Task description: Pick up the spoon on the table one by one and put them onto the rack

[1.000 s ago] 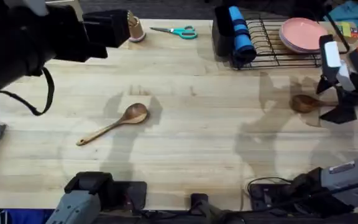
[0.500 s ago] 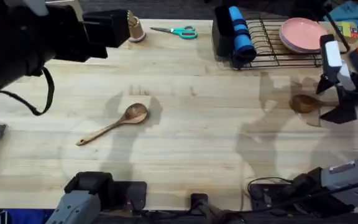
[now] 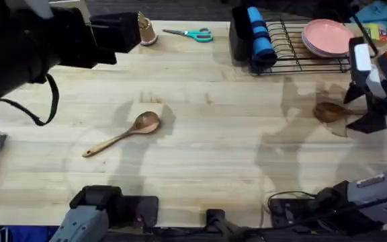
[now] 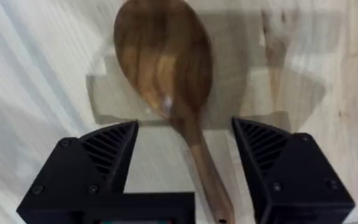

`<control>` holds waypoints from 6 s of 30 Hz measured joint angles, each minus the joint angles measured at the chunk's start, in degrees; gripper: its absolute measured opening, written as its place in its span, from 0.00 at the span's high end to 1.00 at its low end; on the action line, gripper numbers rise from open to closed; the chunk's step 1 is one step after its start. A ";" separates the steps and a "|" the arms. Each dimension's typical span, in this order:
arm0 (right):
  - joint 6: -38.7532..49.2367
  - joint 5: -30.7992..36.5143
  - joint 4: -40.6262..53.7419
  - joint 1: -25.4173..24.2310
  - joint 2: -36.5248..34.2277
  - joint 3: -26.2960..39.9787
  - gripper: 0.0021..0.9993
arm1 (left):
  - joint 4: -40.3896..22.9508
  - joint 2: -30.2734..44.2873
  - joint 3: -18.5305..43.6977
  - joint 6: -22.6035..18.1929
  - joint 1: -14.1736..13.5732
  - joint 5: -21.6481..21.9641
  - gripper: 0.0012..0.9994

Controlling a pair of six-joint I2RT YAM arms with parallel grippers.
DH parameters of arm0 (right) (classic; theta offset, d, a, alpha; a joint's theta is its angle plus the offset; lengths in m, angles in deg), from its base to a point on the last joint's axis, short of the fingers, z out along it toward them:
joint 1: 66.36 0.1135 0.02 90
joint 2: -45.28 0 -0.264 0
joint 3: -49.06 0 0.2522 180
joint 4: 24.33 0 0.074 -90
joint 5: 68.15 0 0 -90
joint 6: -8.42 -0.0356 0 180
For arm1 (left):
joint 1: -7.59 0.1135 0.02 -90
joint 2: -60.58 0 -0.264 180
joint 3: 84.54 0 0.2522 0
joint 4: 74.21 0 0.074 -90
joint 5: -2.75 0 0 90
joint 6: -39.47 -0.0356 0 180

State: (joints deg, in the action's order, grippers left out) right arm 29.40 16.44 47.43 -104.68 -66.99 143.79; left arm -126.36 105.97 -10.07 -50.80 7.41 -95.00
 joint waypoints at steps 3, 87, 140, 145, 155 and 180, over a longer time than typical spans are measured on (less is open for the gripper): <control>0.00 -0.02 0.30 -0.91 0.00 0.00 0.10 | 0.00 -0.02 0.00 0.02 0.00 0.00 0.01; 3.88 -45.30 10.38 4.59 22.91 -0.90 0.97 | -0.44 -0.02 0.00 0.00 0.00 0.00 0.01; -92.28 -29.73 -73.63 39.76 11.64 -0.98 0.97 | -0.44 -0.02 0.00 0.02 0.00 0.00 0.01; -94.78 -29.75 -78.09 41.44 9.27 -0.98 0.97 | -0.44 -0.02 0.00 0.00 0.00 0.00 0.01; -95.96 -29.74 -83.02 43.96 3.30 -0.98 0.97 | -0.42 -0.02 0.00 0.02 0.00 0.00 0.01; -96.24 -29.73 -72.25 43.89 0.66 -1.01 0.97 | -0.44 -0.02 0.00 0.01 0.00 -0.01 0.01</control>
State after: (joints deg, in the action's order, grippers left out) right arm -66.84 -13.29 -24.83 -60.79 -66.34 142.78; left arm -126.80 105.94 -10.07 -50.79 7.41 -95.01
